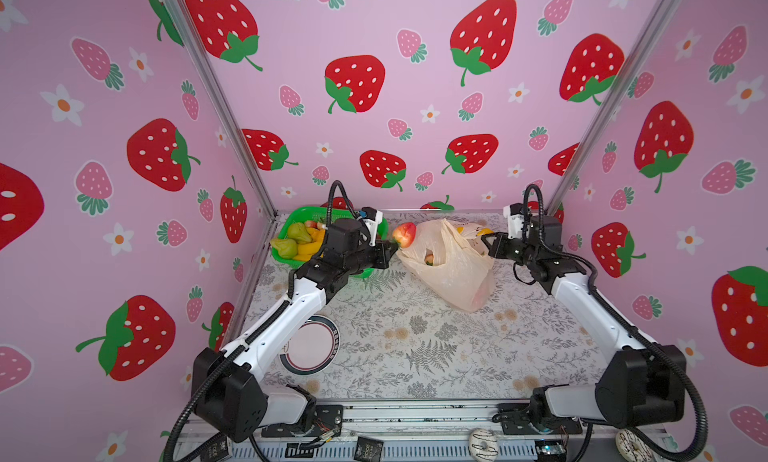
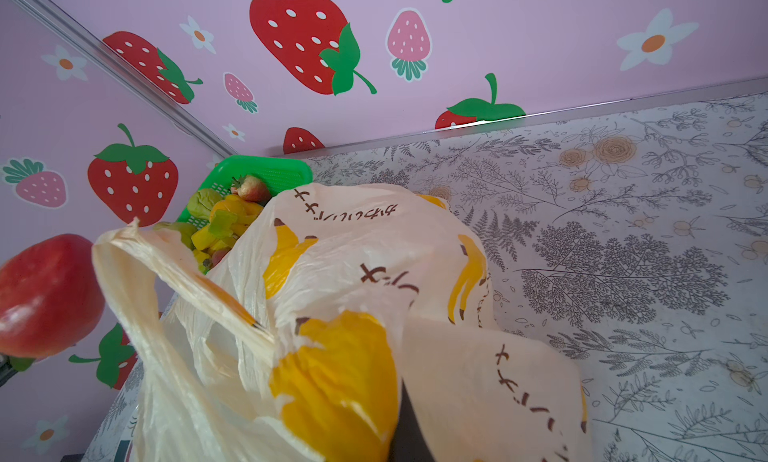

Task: Place the fake fruits into the plastic bag and tie a complex knot
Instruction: 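Carry the pear with the left gripper to the bag opening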

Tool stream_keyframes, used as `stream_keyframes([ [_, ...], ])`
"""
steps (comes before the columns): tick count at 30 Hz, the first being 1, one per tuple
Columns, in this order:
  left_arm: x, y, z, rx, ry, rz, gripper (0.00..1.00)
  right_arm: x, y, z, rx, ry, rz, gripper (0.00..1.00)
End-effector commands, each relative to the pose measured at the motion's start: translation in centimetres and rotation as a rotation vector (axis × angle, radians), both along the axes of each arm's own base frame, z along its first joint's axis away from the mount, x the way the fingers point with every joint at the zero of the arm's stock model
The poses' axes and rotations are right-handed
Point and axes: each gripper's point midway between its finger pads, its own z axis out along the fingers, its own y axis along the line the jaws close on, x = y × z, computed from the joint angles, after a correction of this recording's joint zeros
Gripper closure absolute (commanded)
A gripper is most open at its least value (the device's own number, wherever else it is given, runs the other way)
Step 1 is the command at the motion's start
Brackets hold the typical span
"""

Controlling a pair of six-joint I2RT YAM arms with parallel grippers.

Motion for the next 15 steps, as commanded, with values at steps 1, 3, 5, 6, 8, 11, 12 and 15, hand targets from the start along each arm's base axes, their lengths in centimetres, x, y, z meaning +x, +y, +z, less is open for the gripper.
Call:
stream_keyframes([
  [1, 0.0, -2.9, -0.5, 0.074, -0.008, -0.089, 1.0, -0.1, 0.3, 0.5, 0.025, -0.012, 0.016, 0.92],
  [3, -0.4, -4.6, -0.9, 0.097, -0.009, -0.133, 1.0, -0.2, 0.3, 0.8, 0.028, -0.017, 0.018, 0.93],
  [5, -0.9, -6.4, -1.5, 0.12, -0.004, -0.181, 1.0, -0.3, 0.3, 0.8, 0.028, -0.016, 0.017, 0.92],
  [6, -1.1, -7.1, -1.8, 0.133, 0.001, -0.199, 1.0, -0.3, 0.3, 0.8, 0.027, -0.017, 0.016, 0.93],
  [8, -1.5, -8.2, -2.3, 0.151, 0.011, -0.229, 1.0, -0.4, 0.3, 0.8, 0.026, -0.018, 0.017, 0.93],
  [11, -2.3, -9.6, -2.8, 0.161, 0.021, -0.265, 1.0, -0.5, 0.2, 0.8, 0.027, -0.019, 0.015, 0.93],
  [12, -2.6, -10.0, -2.8, 0.159, 0.021, -0.281, 1.0, -0.6, 0.2, 0.7, 0.027, -0.018, 0.015, 0.92],
  [15, -4.0, -11.6, -3.2, 0.162, 0.025, -0.352, 1.0, -0.6, 0.2, 0.7, 0.027, -0.018, 0.014, 0.92],
])
